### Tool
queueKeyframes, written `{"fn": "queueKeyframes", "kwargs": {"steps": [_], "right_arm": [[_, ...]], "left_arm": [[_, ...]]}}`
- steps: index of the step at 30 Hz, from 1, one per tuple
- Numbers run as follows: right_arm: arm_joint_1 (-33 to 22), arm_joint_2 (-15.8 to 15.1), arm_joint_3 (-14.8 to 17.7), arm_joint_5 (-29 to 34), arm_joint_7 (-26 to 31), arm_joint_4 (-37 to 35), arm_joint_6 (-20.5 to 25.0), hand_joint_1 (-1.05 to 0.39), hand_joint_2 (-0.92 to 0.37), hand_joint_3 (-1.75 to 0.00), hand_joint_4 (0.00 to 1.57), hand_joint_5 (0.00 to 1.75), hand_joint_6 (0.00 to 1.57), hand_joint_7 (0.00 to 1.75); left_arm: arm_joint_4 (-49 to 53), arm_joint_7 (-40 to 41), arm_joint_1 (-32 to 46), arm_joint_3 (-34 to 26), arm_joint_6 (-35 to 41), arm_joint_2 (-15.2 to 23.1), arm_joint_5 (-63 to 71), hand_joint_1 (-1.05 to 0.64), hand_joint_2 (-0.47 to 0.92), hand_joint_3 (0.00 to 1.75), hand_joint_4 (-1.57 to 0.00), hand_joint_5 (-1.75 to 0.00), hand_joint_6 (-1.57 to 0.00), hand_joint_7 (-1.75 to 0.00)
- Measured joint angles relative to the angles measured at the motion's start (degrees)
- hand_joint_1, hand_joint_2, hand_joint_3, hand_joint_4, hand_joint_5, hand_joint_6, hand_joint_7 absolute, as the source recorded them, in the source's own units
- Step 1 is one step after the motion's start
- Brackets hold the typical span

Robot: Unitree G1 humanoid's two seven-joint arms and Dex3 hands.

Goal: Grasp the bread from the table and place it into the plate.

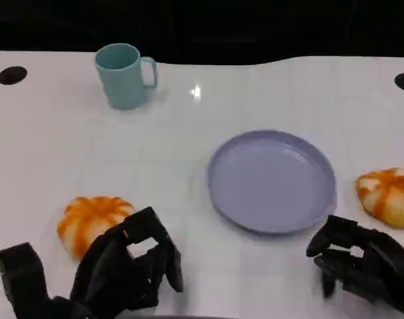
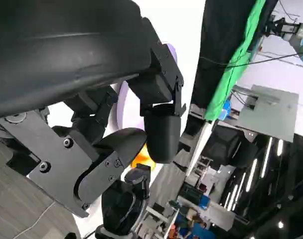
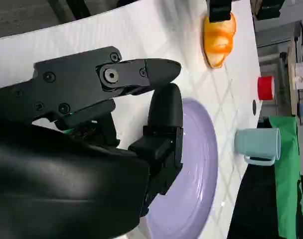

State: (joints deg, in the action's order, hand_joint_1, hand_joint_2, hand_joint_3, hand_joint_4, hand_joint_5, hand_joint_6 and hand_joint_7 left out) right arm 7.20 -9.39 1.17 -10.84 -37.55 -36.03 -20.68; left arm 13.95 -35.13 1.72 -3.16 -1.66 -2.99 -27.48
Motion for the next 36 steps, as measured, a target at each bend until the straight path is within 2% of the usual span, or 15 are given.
{"fn": "queueKeyframes", "kwargs": {"steps": [19, 30, 32, 34, 36], "right_arm": [[-0.12, 0.00, -0.14, 0.15, 0.42, 0.06, -0.37, -0.51, -0.92, -0.27, 0.66, 1.75, 0.66, 1.38], [-0.55, 0.00, -0.49, 0.20, 1.05, 1.04, 0.28, -0.51, -0.92, -0.27, 0.65, 1.75, 0.66, 1.37], [-0.55, 0.00, -0.50, 0.17, 0.98, 0.97, 0.17, -0.51, -0.92, -0.27, 0.66, 1.75, 0.66, 1.37], [-0.55, 0.00, -0.50, 0.15, 0.97, 0.91, 0.07, -0.52, -0.92, -0.27, 0.65, 1.75, 0.66, 1.37], [-0.56, -0.01, -0.53, 0.18, 1.02, 0.90, 0.01, -0.52, -0.92, -0.27, 0.65, 1.75, 0.66, 1.37]], "left_arm": [[0.00, -0.01, 0.00, -0.32, 0.00, -0.03, 0.00, -0.30, 0.34, 1.44, -0.89, -1.60, -0.83, -1.47], [-1.05, 0.15, 0.02, -0.34, -0.03, -0.03, 0.51, -0.29, 0.27, 1.55, -0.86, -1.63, -0.79, -1.53], [-1.29, 0.15, 0.02, -0.42, -0.07, -0.03, 0.50, -0.30, 0.30, 1.50, -0.85, -1.63, -0.77, -1.53], [-1.45, 0.17, 0.04, -0.51, -0.25, -0.03, 0.55, -0.35, 0.43, 1.23, -0.80, -1.61, -0.73, -1.45], [-2.09, 0.29, 0.09, -0.53, -0.88, -0.03, 0.79, -0.38, 0.50, 1.09, -0.73, -1.56, -0.67, -1.38]]}}
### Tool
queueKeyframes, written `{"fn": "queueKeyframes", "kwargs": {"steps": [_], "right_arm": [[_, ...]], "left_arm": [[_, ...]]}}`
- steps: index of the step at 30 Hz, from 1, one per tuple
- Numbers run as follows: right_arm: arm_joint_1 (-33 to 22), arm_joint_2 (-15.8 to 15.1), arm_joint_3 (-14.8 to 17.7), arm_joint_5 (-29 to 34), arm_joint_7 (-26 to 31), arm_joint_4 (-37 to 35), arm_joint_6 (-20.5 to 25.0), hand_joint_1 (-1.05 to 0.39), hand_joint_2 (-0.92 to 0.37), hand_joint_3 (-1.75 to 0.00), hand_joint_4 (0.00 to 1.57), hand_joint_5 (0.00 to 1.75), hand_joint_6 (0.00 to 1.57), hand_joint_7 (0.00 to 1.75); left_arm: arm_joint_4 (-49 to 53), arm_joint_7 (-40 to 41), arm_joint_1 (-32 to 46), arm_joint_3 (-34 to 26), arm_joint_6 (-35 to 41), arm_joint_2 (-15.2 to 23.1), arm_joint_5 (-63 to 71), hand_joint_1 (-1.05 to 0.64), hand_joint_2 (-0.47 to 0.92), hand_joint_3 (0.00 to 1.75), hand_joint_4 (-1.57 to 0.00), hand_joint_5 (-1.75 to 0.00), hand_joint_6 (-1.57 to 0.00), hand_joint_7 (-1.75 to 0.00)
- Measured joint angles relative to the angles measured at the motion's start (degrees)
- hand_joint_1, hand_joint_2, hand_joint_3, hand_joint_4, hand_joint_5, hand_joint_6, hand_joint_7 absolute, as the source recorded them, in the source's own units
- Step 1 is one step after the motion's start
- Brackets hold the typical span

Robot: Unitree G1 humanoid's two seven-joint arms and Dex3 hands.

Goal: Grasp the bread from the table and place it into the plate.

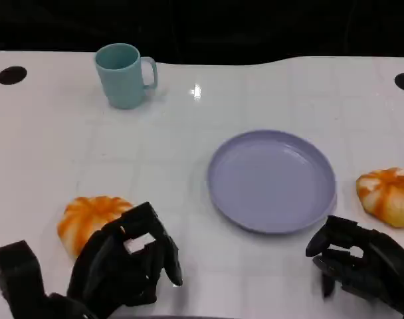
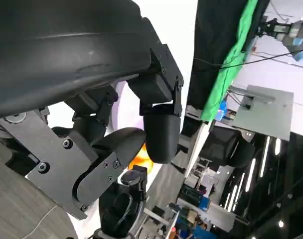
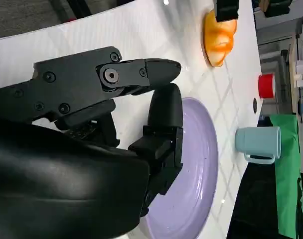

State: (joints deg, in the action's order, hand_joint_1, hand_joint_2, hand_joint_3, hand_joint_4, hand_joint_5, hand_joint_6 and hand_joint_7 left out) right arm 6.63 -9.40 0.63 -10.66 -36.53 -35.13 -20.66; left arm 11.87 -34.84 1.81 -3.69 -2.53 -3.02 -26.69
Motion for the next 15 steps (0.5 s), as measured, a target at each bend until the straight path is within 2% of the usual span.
{"fn": "queueKeyframes", "kwargs": {"steps": [3, 4, 5, 8, 11, 13, 15], "right_arm": [[-0.01, 0.00, -0.09, 0.01, 0.10, 0.08, 0.09, -0.51, -0.92, -0.27, 0.65, 1.75, 0.66, 1.38], [-0.03, 0.00, -0.11, 0.01, 0.19, 0.14, 0.16, -0.51, -0.92, -0.27, 0.65, 1.75, 0.66, 1.38], [-0.05, 0.00, -0.14, 0.01, 0.28, 0.19, 0.18, -0.51, -0.92, -0.27, 0.65, 1.75, 0.66, 1.38], [-0.12, -0.01, -0.34, 0.01, 0.61, 0.63, 0.70, -0.50, -0.92, -0.28, 0.65, 1.75, 0.66, 1.38], [-0.29, -0.08, -0.54, 0.18, 0.91, 1.00, 0.75, -0.49, -0.92, -0.28, 0.65, 1.75, 0.66, 1.38], [-0.34, -0.14, -0.62, 0.19, 0.97, 1.13, 0.76, -0.49, -0.92, -0.27, 0.65, 1.75, 0.67, 1.39], [-0.36, -0.20, -0.77, 0.19, 1.03, 1.35, 1.03, -0.49, -0.92, -0.27, 0.66, 1.75, 0.67, 1.38]], "left_arm": [[-1.52, 0.73, 0.31, 0.06, -1.81, 0.17, 1.58, -0.40, 0.63, 0.80, -0.65, -1.39, -0.61, -1.21], [-2.29, 1.28, 0.44, 0.06, -2.25, 0.29, 2.38, -0.40, 0.65, 0.76, -0.64, -1.37, -0.60, -1.19], [-2.96, 1.86, 0.50, 0.07, -2.37, 0.44, 3.01, -0.37, 0.61, 0.80, -0.57, -1.28, -0.54, -1.04], [-3.67, 2.66, 0.57, 0.52, -7.24, 1.71, 7.57, -0.37, 0.57, 0.85, -0.48, -1.17, -0.46, -0.86], [-4.85, 4.66, 0.56, 1.24, -12.17, 4.15, 13.88, -0.43, 0.63, 0.70, -0.39, -1.12, -0.42, -0.72], [-6.24, 5.97, 0.57, 1.63, -13.52, 5.50, 16.65, -0.44, 0.72, 0.52, -0.34, -1.10, -0.41, -0.63], [-7.06, 6.61, 0.56, 2.03, -14.54, 6.51, 18.00, -0.44, 0.75, 0.46, -0.33, -1.10, -0.41, -0.60]]}}
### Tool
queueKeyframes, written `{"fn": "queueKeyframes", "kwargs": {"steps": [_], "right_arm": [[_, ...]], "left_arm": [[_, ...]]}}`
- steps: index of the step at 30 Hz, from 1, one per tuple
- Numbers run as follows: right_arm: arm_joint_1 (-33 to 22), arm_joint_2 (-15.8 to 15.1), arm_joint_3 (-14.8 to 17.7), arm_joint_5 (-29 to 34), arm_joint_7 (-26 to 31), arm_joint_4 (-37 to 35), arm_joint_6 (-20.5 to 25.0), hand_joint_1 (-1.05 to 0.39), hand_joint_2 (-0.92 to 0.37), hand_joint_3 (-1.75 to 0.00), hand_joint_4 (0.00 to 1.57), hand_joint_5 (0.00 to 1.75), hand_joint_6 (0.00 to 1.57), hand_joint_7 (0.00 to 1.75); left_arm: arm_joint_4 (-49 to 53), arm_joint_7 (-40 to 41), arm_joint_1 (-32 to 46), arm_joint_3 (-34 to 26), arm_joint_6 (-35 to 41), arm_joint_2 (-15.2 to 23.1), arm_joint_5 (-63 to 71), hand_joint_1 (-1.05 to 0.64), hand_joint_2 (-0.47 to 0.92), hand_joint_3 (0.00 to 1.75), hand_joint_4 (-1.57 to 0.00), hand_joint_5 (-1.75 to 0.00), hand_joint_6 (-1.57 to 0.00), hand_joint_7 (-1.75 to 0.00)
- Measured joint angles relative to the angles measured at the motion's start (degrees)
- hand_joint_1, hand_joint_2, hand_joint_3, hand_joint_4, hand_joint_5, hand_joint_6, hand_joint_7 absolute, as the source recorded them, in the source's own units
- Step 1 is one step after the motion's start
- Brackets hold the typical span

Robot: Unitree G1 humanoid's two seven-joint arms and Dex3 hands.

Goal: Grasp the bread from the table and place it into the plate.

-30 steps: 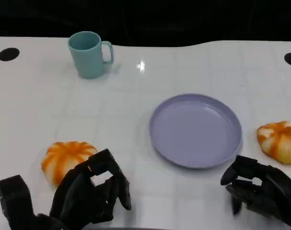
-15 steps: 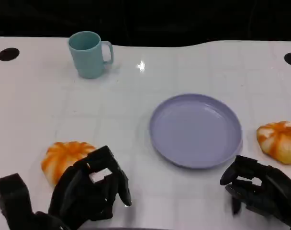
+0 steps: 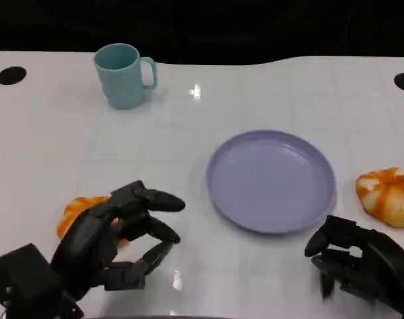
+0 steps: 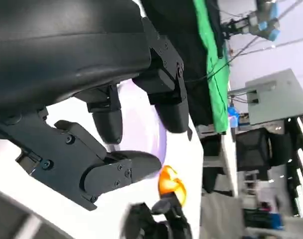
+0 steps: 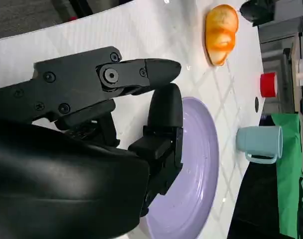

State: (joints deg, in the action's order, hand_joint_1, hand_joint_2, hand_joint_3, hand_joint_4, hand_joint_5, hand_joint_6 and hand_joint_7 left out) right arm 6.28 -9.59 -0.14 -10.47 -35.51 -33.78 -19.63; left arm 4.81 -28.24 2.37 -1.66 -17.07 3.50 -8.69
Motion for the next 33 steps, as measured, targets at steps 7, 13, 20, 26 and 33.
{"fn": "queueKeyframes", "kwargs": {"steps": [7, 13, 20, 26, 33], "right_arm": [[-0.10, -0.07, -0.51, 0.86, 0.64, 0.59, -0.14, -0.50, -0.92, -0.29, 0.65, 1.75, 0.66, 1.38], [-0.16, -0.08, -0.51, 0.93, 0.73, 0.64, -0.09, -0.50, -0.92, -0.29, 0.65, 1.75, 0.66, 1.37], [-0.45, -0.10, -0.59, 0.99, 0.89, 1.34, 0.32, -0.49, -0.92, -0.29, 0.65, 1.75, 0.66, 1.36], [-0.69, -0.10, -0.58, 0.95, 1.03, 2.21, 1.52, -0.50, -0.92, -0.29, 0.65, 1.75, 0.66, 1.38], [-0.66, -0.10, -0.49, 0.61, 0.57, 2.17, 1.95, -0.51, -0.92, -0.28, 0.65, 1.75, 0.66, 1.39]], "left_arm": [[-7.44, 6.23, 1.18, 0.86, -0.44, 3.40, 10.75, -0.47, 0.92, 0.11, -0.18, -0.83, -0.41, -0.25], [-11.28, 12.77, 1.32, 1.19, -3.93, 9.77, 25.70, -0.43, 0.92, 0.05, -0.19, -0.58, -0.43, -0.08], [-16.90, 14.21, 2.18, 1.63, -0.65, 14.34, 35.10, -0.49, 0.91, 0.03, -0.19, -0.33, -0.40, 0.00], [-22.34, 14.70, 2.85, 2.54, 3.98, 17.79, 46.79, -0.55, 0.90, 0.02, -0.09, -0.22, -0.31, 0.00], [-26.37, 14.35, 2.82, 4.97, 10.39, 19.95, 59.21, -0.56, 0.88, 0.00, -0.06, -0.15, -0.28, 0.00]]}}
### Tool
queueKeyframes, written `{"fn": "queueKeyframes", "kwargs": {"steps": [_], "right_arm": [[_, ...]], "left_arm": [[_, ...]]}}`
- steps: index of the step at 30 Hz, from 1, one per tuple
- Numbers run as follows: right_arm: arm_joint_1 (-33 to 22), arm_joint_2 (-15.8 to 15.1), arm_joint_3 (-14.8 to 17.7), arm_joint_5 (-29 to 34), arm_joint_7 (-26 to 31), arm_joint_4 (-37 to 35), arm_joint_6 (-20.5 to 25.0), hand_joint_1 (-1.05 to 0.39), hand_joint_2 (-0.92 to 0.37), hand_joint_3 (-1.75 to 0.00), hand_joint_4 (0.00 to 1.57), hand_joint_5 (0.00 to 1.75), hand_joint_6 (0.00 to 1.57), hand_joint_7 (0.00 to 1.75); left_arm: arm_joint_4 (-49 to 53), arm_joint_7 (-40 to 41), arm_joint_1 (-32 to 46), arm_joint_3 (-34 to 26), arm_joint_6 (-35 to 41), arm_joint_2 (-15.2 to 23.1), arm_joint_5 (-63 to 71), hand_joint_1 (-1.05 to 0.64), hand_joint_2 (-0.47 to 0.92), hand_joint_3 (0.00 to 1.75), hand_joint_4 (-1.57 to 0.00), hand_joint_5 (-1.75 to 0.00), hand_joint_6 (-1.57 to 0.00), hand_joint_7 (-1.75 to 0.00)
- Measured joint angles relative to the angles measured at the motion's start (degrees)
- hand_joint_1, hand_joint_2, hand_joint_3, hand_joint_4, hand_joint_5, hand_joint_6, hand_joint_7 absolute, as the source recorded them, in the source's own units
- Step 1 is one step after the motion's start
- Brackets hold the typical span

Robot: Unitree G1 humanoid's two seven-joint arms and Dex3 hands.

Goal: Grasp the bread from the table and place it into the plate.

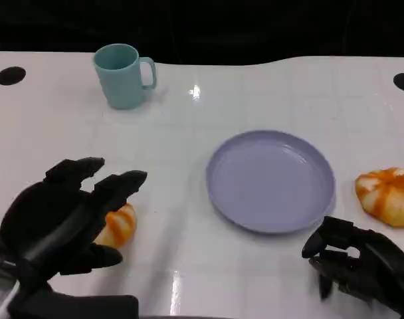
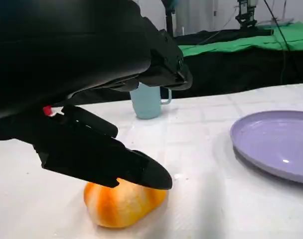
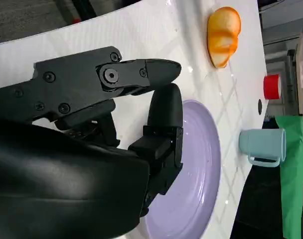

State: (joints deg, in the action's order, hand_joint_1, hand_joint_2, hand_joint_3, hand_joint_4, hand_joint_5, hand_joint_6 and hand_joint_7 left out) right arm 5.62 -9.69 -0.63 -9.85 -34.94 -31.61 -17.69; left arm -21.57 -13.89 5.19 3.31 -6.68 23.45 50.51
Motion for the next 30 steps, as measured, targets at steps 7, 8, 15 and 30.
{"fn": "queueKeyframes", "kwargs": {"steps": [7, 8, 15, 30], "right_arm": [[0.12, -0.04, 0.01, 0.14, 0.03, -0.55, -0.82, -0.51, -0.92, -0.28, 0.66, 1.75, 0.66, 1.39], [0.13, -0.04, 0.01, 0.12, 0.01, -0.55, -0.82, -0.51, -0.92, -0.28, 0.66, 1.75, 0.66, 1.40], [0.22, -0.01, -0.03, 0.16, 0.23, -0.76, -0.93, -0.51, -0.92, -0.28, 0.66, 1.75, 0.66, 1.38], [-0.17, -0.12, -0.16, 0.39, 0.83, -0.27, -1.01, -0.51, -0.92, -0.29, 0.66, 1.75, 0.66, 1.36]], "left_arm": [[0.03, -7.01, -3.62, 3.95, 5.99, 1.37, 7.73, -0.51, 0.80, 0.00, -0.08, -0.11, -0.27, 0.00], [0.08, -7.53, -4.21, 4.49, 6.64, 1.37, 8.18, -0.51, 0.80, 0.00, -0.08, -0.11, -0.27, 0.00], [6.65, -8.93, -9.14, 7.66, 9.15, 1.14, 8.66, -0.43, 0.76, 0.00, -0.08, -0.08, -0.24, 0.00], [25.81, -5.36, -17.15, 15.01, 11.37, 0.64, 8.51, -0.39, 0.76, 0.01, -0.08, -0.05, -0.22, 0.00]]}}
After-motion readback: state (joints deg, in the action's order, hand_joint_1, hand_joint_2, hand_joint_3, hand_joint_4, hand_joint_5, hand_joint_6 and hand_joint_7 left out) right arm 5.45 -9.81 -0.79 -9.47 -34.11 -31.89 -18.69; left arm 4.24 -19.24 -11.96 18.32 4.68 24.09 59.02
